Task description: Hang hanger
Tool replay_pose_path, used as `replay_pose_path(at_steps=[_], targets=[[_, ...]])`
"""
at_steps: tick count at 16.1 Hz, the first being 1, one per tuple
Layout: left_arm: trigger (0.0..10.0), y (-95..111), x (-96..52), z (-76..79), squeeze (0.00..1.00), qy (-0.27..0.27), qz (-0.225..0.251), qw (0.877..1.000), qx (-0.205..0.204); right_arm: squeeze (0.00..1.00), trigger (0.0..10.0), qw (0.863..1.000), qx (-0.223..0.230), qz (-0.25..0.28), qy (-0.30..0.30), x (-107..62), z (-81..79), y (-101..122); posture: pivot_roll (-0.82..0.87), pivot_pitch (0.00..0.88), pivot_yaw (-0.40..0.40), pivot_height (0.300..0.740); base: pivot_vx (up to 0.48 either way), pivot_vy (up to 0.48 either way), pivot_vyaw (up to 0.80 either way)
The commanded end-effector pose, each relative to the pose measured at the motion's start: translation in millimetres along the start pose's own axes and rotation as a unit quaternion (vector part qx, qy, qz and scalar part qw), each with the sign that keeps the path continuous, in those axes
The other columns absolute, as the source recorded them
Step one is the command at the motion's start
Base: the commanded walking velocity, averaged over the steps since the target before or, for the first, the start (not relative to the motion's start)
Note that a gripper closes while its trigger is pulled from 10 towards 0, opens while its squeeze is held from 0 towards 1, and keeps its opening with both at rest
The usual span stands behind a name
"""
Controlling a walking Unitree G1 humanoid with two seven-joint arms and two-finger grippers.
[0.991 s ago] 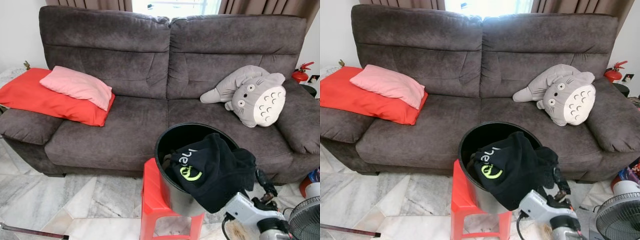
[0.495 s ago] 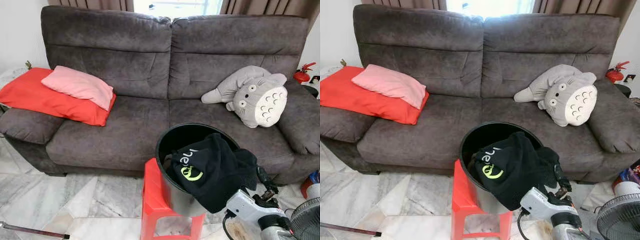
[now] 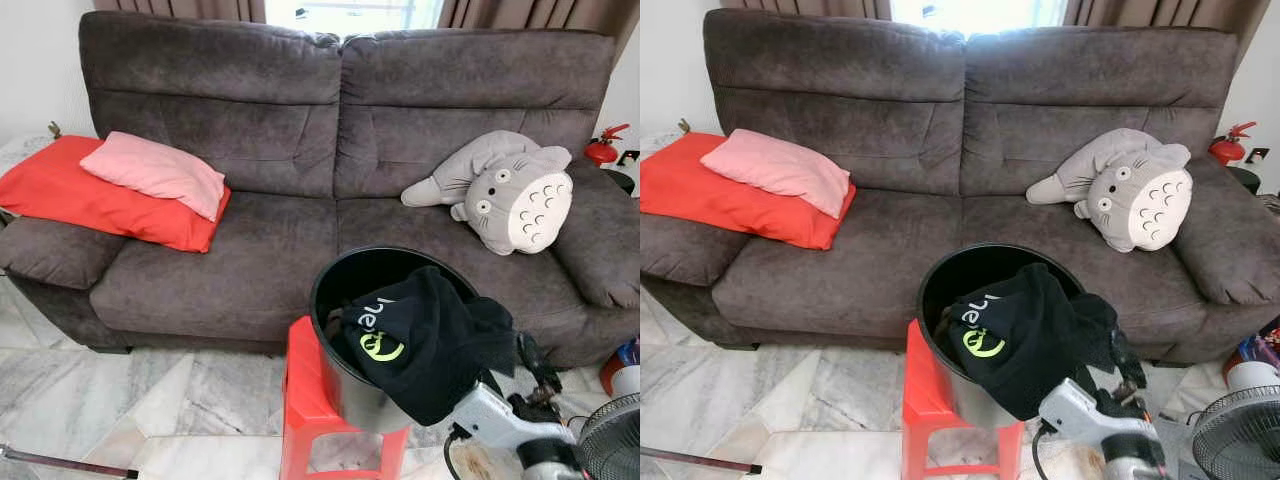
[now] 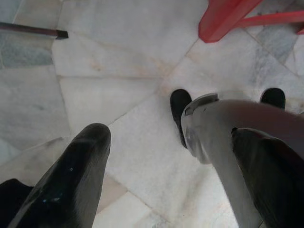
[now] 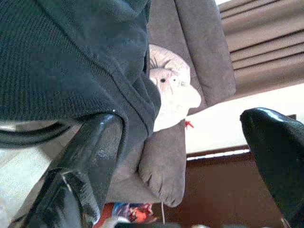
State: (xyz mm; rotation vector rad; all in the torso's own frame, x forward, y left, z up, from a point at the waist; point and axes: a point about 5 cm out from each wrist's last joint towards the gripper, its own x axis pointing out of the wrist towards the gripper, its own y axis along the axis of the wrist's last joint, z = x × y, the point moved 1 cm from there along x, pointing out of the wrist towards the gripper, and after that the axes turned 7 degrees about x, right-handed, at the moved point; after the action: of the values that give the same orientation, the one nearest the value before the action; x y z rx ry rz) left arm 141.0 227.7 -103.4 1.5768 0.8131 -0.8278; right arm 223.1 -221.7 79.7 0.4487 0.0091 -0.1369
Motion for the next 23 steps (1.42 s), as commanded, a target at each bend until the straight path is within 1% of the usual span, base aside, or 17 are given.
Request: replay_pose_path(at_steps=[1,2,4,5,8,9,10,13,14,17,20,21,23], targets=[[10.0,-5.7,-1.7,-3.7,0.00,0.002,-0.007,1.000,-0.004,0.00,10.0,1.000,0.015,-0.012,-0.008,-5.3,2.7,0.3,-0.12,0.048,-0.006,0.740,0.000,0.000,0.00],[10.0,-5.5,-1.7,-4.2,0.00,0.003,-0.007,1.000,-0.003,0.00,10.0,0.999,0.034,-0.032,0.009,-12.3,-5.6,-4.7,-0.12,0.048,-0.006,0.740,0.000,0.000,0.00],[10.0,-3.2,-1.1,-3.8,0.00,0.002,-0.005,1.000,-0.002,0.00,10.0,0.999,0.027,-0.037,0.022,-19.0,-11.7,-8.1,-0.12,0.051,-0.005,0.740,0.000,0.000,0.00],[10.0,-1.2,-0.5,-3.2,0.00,0.002,-0.004,1.000,-0.001,0.00,10.0,0.999,0.020,-0.039,0.020,-20.3,-11.3,-8.7,-0.12,0.051,-0.006,0.740,0.000,0.000,0.00],[10.0,4.1,2.1,7.4,0.00,-0.005,0.000,1.000,0.000,0.00,10.0,0.998,0.027,-0.056,0.023,-22.2,-13.5,-13.1,-0.12,0.050,-0.006,0.740,0.000,0.000,0.00],[10.0,4.4,2.9,14.5,0.00,-0.008,-0.001,1.000,0.001,0.00,10.0,0.997,0.030,-0.068,0.031,-19.4,-16.9,-17.9,-0.12,0.049,-0.006,0.740,0.000,0.000,0.00],[10.0,3.9,2.9,16.6,0.00,-0.009,-0.002,1.000,0.001,0.00,10.0,0.996,0.032,-0.071,0.042,-16.7,-19.6,-19.7,-0.12,0.051,-0.005,0.740,0.000,0.000,0.00],[10.0,4.1,3.2,18.7,0.00,-0.010,-0.003,1.000,0.001,0.00,10.0,0.997,0.021,-0.066,0.045,-6.5,-19.1,-23.1,-0.12,0.050,-0.003,0.740,0.000,0.000,0.00],[10.0,9.6,4.5,18.4,0.00,-0.009,0.001,1.000,0.001,0.00,10.0,0.997,0.012,-0.063,0.033,1.9,-14.2,-24.7,-0.11,0.050,-0.003,0.740,0.000,0.000,0.00],[10.0,19.2,6.7,18.7,0.00,-0.007,0.007,1.000,0.002,0.00,10.0,0.998,0.006,-0.065,0.025,10.2,-9.8,-25.4,-0.11,0.049,-0.001,0.740,0.000,0.000,0.00],[10.0,20.3,6.5,13.7,0.00,-0.006,0.007,1.000,0.002,0.00,10.0,0.997,0.009,-0.067,0.048,16.6,-16.2,-27.6,-0.11,0.050,0.000,0.740,0.000,0.000,0.00],[10.0,19.8,6.3,12.6,0.00,-0.005,0.007,1.000,0.002,0.00,10.0,0.995,0.015,-0.069,0.071,16.6,-22.5,-27.3,-0.11,0.049,-0.001,0.740,0.000,0.000,0.00],[10.0,17.9,5.4,9.7,0.00,-0.004,0.010,1.000,0.001,0.00,10.0,0.996,0.014,-0.052,0.071,13.3,-25.1,-20.1,-0.11,0.050,0.001,0.740,0.000,0.000,0.00]])
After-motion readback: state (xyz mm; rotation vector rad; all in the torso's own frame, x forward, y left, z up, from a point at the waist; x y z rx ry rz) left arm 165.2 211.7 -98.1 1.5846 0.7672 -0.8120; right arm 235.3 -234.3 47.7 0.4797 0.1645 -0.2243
